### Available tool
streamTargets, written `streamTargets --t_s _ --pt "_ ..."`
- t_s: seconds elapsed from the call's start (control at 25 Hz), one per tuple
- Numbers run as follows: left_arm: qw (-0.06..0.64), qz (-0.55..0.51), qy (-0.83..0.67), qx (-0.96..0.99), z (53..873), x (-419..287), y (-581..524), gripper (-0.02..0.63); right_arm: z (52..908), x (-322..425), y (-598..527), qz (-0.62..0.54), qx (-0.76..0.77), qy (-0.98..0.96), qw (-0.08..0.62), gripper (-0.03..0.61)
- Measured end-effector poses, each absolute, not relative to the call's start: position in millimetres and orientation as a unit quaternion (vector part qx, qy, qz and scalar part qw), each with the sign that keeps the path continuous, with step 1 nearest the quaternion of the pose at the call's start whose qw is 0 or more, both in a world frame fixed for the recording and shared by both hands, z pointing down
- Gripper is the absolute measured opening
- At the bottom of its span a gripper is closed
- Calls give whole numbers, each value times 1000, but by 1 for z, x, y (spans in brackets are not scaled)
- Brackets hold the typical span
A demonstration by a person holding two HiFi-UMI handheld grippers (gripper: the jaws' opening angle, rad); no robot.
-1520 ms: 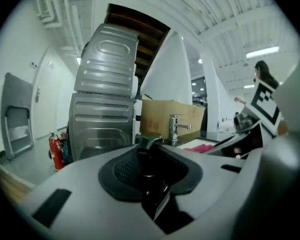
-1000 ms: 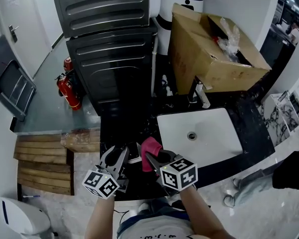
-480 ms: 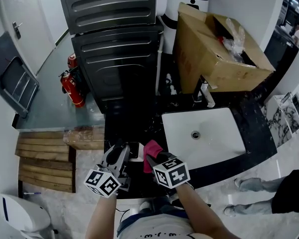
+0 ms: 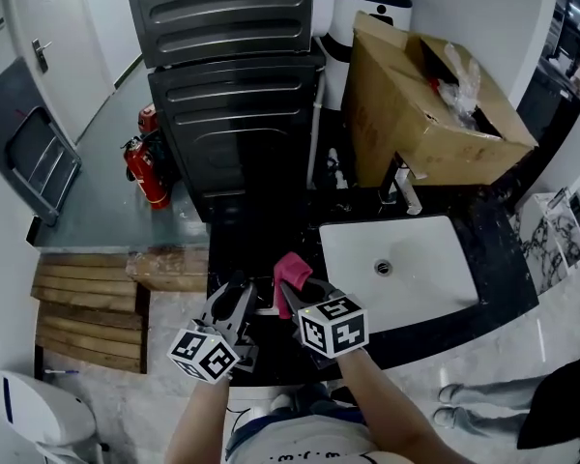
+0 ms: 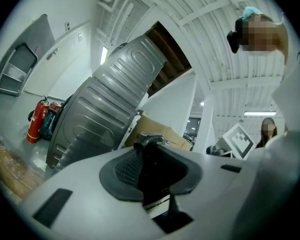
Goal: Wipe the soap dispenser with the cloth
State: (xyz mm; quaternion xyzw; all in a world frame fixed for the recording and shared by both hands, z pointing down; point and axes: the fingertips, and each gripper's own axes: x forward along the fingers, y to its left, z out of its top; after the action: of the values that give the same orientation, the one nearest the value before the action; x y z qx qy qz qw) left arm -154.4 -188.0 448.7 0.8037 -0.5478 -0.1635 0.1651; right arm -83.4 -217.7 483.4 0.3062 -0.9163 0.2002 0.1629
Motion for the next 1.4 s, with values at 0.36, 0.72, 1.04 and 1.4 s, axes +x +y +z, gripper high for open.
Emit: streamTargets --t_s 0.36,0.72,1.04,1.4 --pt "113 -66 -541 831 447 -122 -192 92 520 -52 -225 201 339 -889 232 48" --pt "39 53 -495 866 449 -70 -198 91 406 -23 -228 177 283 -937 104 48" --pt "-15 107 -456 883 448 -25 -202 90 390 -49 -194 99 181 -958 199 48" --pt "-39 143 -455 878 453 -20 -202 91 401 -53 -192 39 181 -945 268 48"
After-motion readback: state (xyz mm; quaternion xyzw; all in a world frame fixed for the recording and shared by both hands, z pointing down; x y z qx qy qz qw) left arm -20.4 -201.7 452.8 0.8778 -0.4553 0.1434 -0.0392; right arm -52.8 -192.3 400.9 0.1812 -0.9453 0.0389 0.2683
